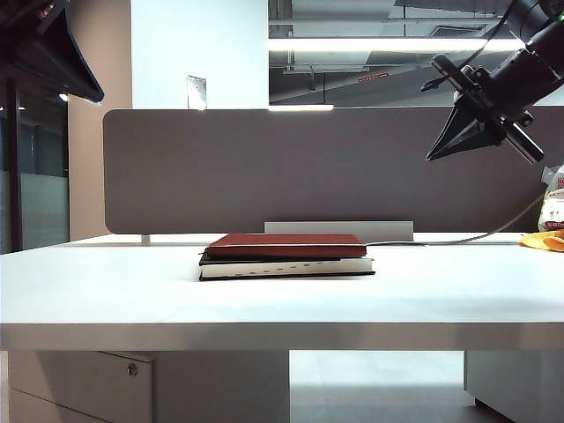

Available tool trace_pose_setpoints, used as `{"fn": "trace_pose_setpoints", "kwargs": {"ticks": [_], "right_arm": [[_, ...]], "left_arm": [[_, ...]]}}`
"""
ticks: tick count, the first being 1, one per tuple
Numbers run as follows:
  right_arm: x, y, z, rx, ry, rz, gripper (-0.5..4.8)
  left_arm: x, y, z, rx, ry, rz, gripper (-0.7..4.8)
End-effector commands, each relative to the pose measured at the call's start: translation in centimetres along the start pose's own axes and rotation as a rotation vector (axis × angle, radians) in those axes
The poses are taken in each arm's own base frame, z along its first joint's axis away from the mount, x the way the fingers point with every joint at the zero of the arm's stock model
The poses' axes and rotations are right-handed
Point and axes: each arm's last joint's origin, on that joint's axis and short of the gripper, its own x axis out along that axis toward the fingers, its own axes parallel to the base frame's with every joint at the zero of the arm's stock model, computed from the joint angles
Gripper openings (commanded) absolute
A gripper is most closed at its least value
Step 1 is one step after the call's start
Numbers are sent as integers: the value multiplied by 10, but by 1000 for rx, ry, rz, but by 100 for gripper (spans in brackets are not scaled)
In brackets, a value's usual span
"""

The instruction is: Pick up the red book and place it on top of the black book.

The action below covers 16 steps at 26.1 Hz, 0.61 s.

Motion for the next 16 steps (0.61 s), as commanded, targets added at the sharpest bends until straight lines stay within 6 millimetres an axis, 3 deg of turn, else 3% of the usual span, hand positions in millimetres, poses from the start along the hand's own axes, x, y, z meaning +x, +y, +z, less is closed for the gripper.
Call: {"fn": "trace_pose_setpoints", "kwargs": {"ticks": [1,10,16], "right_arm": [[-3,4,3,-24,-20,13,-2],[-3,5,1,-20,0,38,-2],[-3,3,-1,-8,18,29,-2]], "left_arm": [[-2,-1,3,10,-19,0,-4],[-1,0,3,8,-13,-1,-4],[-29,-12,8,51,-110,4,-4]]}}
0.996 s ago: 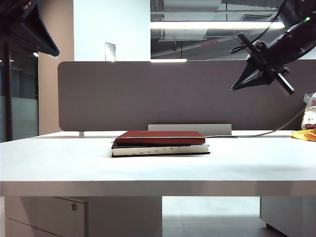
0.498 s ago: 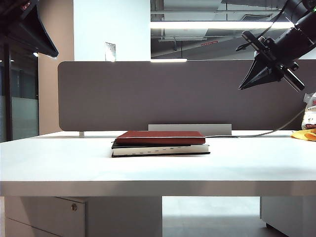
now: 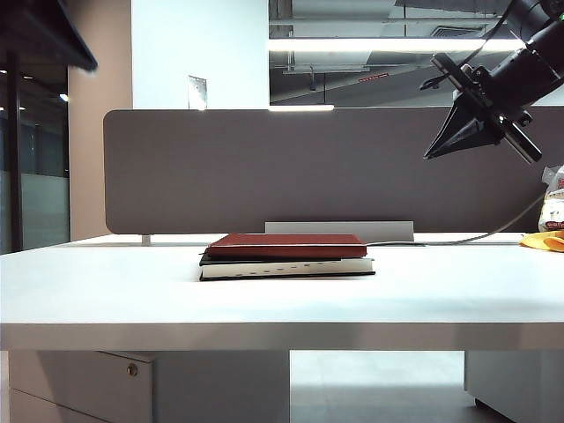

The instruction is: Pick up the red book and place it on top of the black book.

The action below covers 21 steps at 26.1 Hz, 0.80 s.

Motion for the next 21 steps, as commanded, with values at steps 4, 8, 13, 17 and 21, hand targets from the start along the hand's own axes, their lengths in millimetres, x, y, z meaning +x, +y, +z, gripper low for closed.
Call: {"fn": "trace_pose_setpoints", "kwargs": {"ticks": [4,8,13,17,21], "right_arm": [[-4,2,-6,-42,52,-20,-2],[-16,10,-10,-102,60,-42,-2],[-39,24,-8,-200,-36,-166,-1],[-51,28,-8,-255,-85,-287,-1],[-56,28,-10,-291,-90,-364,0]], "left_arm": [[-15,-7,-7,49,-111,4,-4],[-13,-8,-42,48,-107,4,-4],[-17,-11,-70,15,-33,1,-4],[-23,-14,-73,14,-30,-2,-4],[-29,-17,-72,25,-57,-1,-4]]}}
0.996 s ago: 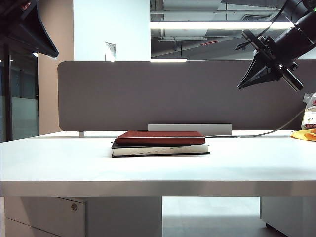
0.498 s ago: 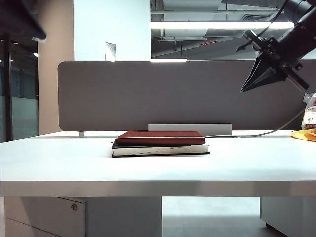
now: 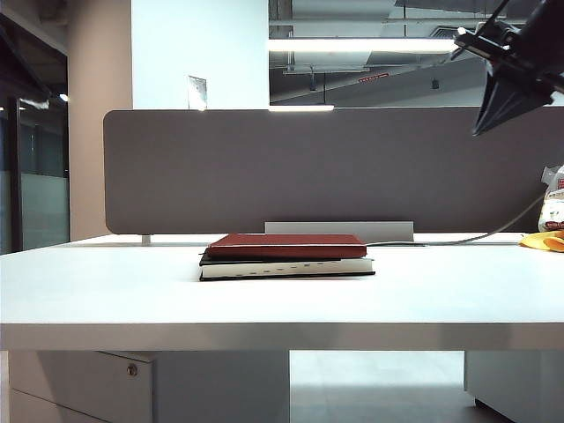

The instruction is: Pick up the red book and place it on top of the black book.

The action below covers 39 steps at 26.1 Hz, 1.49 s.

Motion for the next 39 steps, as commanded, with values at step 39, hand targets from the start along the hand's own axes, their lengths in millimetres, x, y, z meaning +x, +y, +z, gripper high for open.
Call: {"fn": "trace_pose_setpoints", "kwargs": {"ticks": [39], "right_arm": [[-49,-9,-111,-76,-87,-121,-1]], "left_arm": [[-22,3,-92,-43,-66,146,-4]]}}
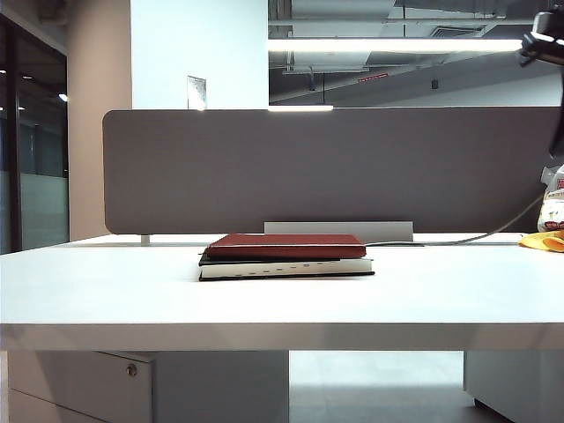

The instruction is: Pick up the red book and place it on top of the black book.

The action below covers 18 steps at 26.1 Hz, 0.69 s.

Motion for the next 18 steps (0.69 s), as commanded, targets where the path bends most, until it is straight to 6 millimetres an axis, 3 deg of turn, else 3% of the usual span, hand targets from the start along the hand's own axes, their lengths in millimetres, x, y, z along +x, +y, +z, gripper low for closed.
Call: {"fn": "trace_pose_setpoints", "kwargs": {"ticks": [1,10,18], "right_arm": [[-3,0,-11,-3,-59,11,-1],[-9,-5,-52,-6,-119,20,-1],[-5,-9,-79,-7,-130,23,-1]], "left_arm": [[-3,1,2,5,-33,19,-4],[-5,0,1,15,-57,21,-4],[1,2,-23,23,-73,23,-4]]}}
